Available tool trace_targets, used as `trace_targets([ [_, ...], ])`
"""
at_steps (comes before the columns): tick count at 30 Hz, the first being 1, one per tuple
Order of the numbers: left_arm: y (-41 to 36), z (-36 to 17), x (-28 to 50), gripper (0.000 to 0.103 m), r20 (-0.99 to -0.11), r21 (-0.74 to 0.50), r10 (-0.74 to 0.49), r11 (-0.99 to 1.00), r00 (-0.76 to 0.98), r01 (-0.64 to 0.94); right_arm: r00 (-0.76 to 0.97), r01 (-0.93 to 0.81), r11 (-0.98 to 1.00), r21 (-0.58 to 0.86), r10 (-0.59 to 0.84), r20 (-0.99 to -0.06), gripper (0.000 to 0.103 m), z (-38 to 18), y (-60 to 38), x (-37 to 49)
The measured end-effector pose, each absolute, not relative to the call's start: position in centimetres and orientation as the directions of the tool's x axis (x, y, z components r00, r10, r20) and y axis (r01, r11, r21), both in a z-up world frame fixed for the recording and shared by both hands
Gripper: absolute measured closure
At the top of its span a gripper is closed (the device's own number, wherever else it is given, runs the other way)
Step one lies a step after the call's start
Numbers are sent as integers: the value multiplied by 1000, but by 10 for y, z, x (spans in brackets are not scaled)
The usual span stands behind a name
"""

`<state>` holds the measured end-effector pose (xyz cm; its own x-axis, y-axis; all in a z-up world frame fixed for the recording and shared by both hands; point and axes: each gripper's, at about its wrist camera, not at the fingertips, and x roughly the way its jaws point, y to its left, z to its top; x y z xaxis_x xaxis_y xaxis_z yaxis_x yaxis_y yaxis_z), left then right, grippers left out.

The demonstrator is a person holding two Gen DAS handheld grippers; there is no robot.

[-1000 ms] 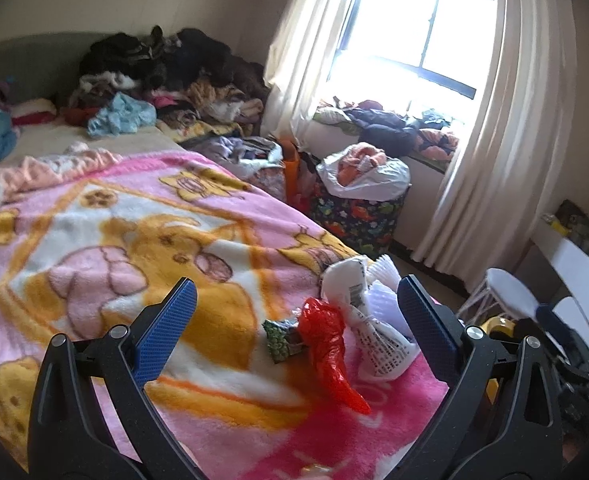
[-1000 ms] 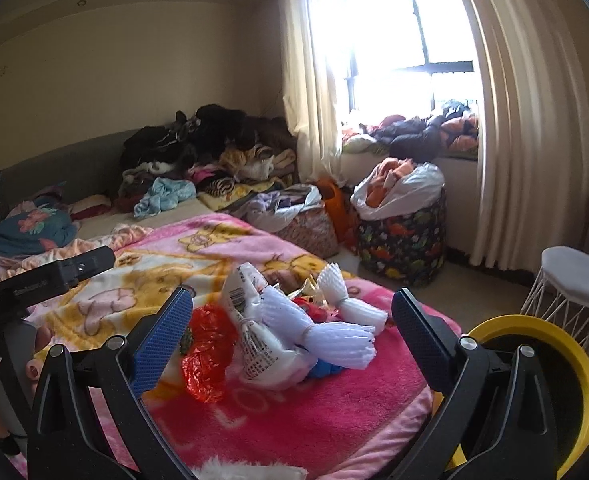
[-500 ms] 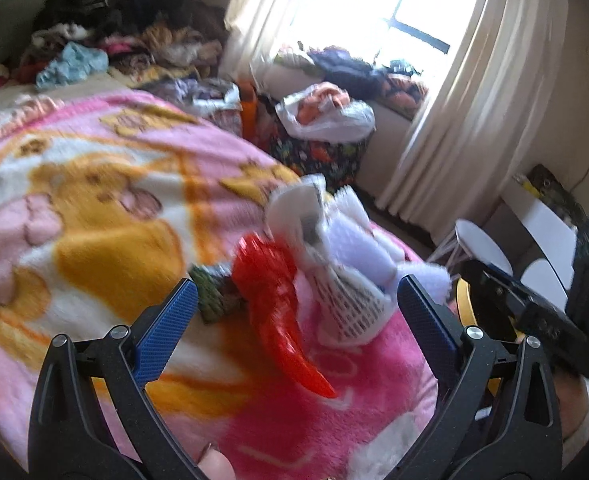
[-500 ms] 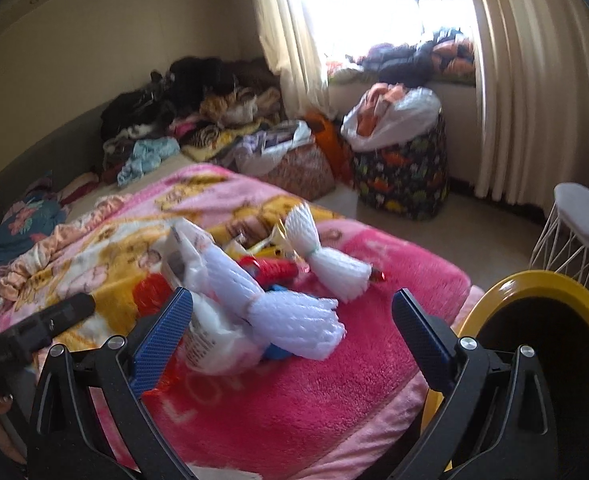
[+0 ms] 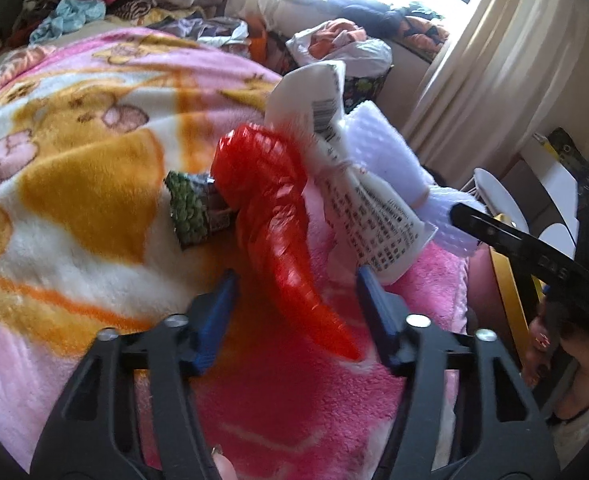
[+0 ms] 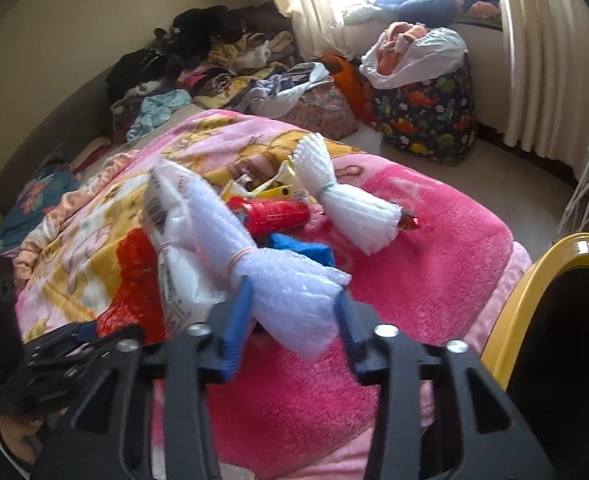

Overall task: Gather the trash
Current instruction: 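Grasp the red plastic bag with the left tool while the right tool grasps the white foam net, then carry the red bag and foam net over the yellow bin with both tools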

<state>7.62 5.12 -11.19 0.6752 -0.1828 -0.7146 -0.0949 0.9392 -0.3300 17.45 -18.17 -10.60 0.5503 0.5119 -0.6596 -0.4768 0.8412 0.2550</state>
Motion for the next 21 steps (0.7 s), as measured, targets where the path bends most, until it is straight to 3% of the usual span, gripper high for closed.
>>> trace_targets([
  [1, 51, -113, 76, 67, -720, -325, -176, 940, 672, -101, 550, -479, 836, 267, 523, -651, 77, -104, -184, 172],
  [3, 50, -112, 77, 88, -720, -315, -170, 944, 673, -99, 556, -493, 822, 284, 549, -624, 81, -97, -189, 165],
  [5, 48, -106, 74, 96, -702, -315, -177, 946, 689, -78, 567, -510, 812, 285, 566, -598, 86, -89, -193, 156],
  [14, 46, -53, 59, 100, -575, -307, -172, 952, 800, -15, 645, -522, 788, 325, 614, -455, 89, -53, -229, 128],
  [21, 25, -19, 59, 100, -509, -298, -201, 953, 837, 48, 707, -495, 810, 315, 586, -396, 89, -35, -256, 116],
])
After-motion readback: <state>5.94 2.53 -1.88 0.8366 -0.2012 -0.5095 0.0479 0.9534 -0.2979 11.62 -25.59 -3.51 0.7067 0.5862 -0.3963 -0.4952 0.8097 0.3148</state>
